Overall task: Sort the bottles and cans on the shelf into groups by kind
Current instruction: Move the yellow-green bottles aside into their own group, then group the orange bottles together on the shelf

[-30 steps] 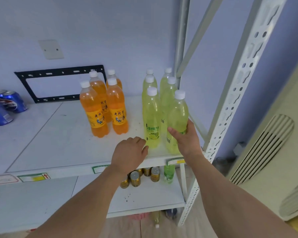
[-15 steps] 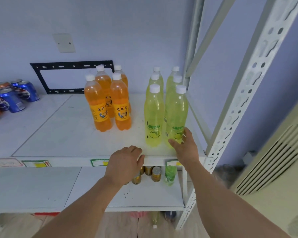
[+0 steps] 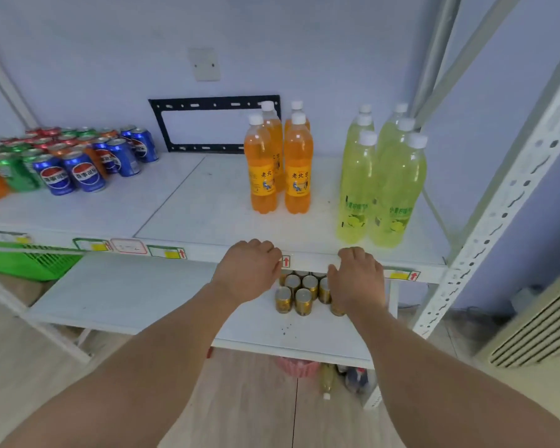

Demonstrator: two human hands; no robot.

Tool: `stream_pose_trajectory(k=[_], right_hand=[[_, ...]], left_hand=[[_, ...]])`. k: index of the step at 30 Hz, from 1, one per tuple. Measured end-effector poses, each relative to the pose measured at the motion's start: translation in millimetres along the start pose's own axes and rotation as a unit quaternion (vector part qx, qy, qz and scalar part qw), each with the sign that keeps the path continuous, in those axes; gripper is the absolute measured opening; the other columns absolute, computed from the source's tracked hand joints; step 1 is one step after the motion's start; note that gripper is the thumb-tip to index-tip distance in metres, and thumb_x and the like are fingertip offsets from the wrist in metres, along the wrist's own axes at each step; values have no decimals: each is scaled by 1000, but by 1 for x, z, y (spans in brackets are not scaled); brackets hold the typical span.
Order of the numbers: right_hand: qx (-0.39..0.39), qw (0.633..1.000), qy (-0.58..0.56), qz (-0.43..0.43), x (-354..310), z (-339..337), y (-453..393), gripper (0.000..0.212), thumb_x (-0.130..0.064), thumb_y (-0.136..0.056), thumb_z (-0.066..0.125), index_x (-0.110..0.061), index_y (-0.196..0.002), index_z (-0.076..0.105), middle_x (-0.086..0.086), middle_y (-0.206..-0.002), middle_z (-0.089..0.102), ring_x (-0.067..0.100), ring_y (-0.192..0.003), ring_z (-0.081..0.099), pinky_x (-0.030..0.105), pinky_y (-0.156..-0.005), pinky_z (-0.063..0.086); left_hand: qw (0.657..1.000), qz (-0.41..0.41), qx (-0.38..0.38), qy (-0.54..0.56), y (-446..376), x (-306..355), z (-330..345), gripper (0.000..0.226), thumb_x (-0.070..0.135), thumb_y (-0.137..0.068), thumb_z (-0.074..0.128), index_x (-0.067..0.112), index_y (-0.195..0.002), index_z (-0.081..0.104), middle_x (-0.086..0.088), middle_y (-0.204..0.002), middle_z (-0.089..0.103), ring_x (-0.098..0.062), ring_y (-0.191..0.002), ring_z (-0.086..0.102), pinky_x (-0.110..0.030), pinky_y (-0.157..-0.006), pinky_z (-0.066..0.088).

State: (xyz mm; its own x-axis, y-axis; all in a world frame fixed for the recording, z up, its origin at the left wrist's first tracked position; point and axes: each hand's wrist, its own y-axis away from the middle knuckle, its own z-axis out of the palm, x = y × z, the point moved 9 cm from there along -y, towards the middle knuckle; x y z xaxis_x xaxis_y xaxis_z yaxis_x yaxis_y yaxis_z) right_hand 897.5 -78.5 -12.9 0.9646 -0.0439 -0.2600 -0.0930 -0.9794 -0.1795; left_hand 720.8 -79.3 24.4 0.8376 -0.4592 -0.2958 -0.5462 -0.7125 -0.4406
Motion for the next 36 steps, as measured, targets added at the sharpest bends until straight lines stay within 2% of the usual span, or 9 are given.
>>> stream_pose_trajectory(k=[4,10,13,17,22,25,27,32,36], right_hand=[[-44,975,106,-191,-126,9,18,33,-19,-94,43,-14,-127,49,6,-125,51,27,-116,48,37,-100,35],[-13,948,124,-294,-298,9,48,30,-21,-96,44,-14,-124,51,7,-122,53,28,-113,49,37,-93,37],[-12,944,113,-311,-373,18,62,31,-20,-94,45,-15,-124,51,6,-121,53,27,-110,50,36,-90,38],[-13,939,96,-330,-460,34,72,33,-19,-94,44,-15,-125,52,6,-120,53,27,-110,50,37,-90,38],[-32,928,84,-363,-559,60,58,28,-21,-96,42,-15,-122,51,6,-121,53,26,-110,49,37,-90,37],[-35,923,72,-377,-617,81,34,27,-25,-98,41,-16,-123,50,5,-122,53,25,-111,49,37,-91,38],[-38,921,59,-383,-654,99,10,30,-28,-100,40,-16,-125,50,5,-125,52,25,-113,49,37,-92,39],[-60,925,11,-376,-751,141,-59,37,-34,-101,38,-16,-133,47,7,-131,52,26,-116,50,38,-93,43],[-71,930,-80,-353,-824,163,-106,46,-39,-100,42,-16,-140,43,7,-138,49,27,-124,47,41,-100,44]], left_hand=[[1000,-7,-1,-30,50,-64,-23,31,29,-86,45,13,-69,66,-4,-64,59,-26,-53,56,-28,-49,34],[995,-73,-4,-67,157,-184,-69,31,29,-86,47,12,-71,68,-4,-65,61,-27,-55,59,-31,-48,41],[992,-103,-3,-79,208,-240,-91,19,26,-82,63,12,-70,68,-5,-65,62,-28,-56,59,-31,-48,42],[987,-136,14,-82,263,-310,-102,36,30,-85,40,12,-68,66,-5,-65,61,-28,-55,58,-31,-49,43],[979,-179,16,-100,313,-393,-92,37,32,-86,40,12,-70,67,-3,-66,61,-27,-56,57,-31,-48,41],[970,-215,5,-115,334,-455,-70,27,31,-85,52,14,-70,68,0,-64,60,-24,-55,57,-27,-48,32],[964,-241,-6,-115,342,-500,-51,32,33,-86,46,14,-70,67,0,-64,58,-24,-55,57,-27,-48,32],[946,-307,-36,-94,353,-614,0,47,42,-88,32,16,-84,71,2,-80,66,-24,-67,64,-33,-49,46],[913,-407,-12,-40,366,-698,18,38,42,-96,46,15,-109,70,-1,-107,68,-27,-90,67,-37,-63,54]])
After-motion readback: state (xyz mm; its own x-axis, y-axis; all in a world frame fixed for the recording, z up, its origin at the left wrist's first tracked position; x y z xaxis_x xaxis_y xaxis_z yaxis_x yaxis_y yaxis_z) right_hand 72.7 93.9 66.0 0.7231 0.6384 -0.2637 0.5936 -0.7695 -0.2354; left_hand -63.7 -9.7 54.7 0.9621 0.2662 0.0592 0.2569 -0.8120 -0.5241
